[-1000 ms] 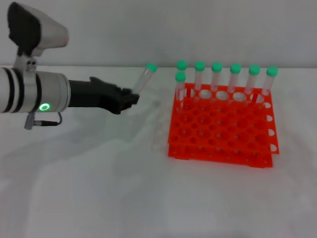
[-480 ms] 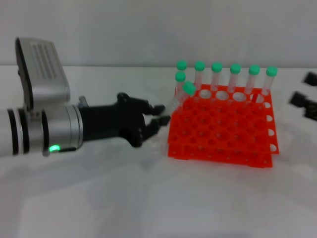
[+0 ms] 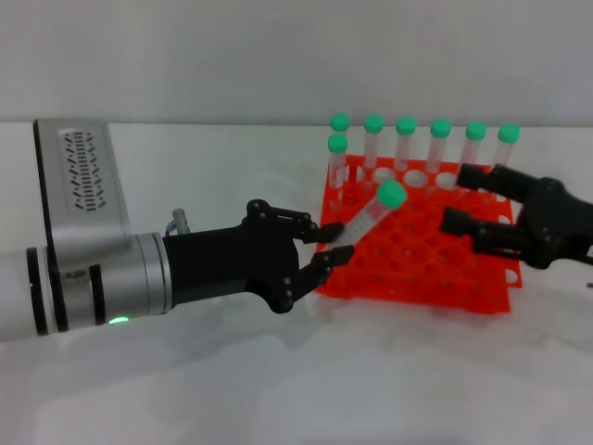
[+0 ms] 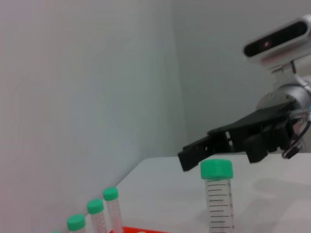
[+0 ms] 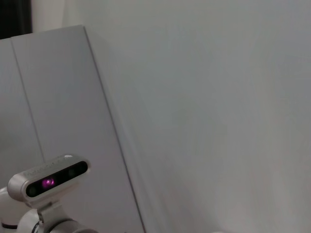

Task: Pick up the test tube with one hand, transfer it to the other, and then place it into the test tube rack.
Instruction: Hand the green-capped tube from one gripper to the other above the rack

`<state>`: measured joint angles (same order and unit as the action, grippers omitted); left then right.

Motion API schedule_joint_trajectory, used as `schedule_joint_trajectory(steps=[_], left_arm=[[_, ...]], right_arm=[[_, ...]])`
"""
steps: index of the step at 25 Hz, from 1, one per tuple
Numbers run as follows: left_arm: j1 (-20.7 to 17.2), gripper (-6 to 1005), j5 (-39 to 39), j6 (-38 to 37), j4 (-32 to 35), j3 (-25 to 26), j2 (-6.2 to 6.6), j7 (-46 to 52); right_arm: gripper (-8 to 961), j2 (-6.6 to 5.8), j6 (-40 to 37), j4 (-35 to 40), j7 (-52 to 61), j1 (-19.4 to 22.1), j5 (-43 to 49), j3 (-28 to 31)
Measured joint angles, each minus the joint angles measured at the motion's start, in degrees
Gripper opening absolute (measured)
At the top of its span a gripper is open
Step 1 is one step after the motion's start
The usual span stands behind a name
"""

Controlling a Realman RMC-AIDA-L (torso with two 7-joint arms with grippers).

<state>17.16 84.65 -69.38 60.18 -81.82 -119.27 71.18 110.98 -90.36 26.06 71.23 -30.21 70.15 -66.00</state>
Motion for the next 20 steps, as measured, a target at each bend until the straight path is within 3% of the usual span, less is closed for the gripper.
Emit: schedule_joint_trajectory(steps=[20], left_arm=[[-0.29, 216, -3.01, -0.03, -0.26, -2.9, 0.01, -2.74]], right_arm=[[816, 4.09, -0.95, 1.45, -1.47, 0.22, 0.67, -4.19]])
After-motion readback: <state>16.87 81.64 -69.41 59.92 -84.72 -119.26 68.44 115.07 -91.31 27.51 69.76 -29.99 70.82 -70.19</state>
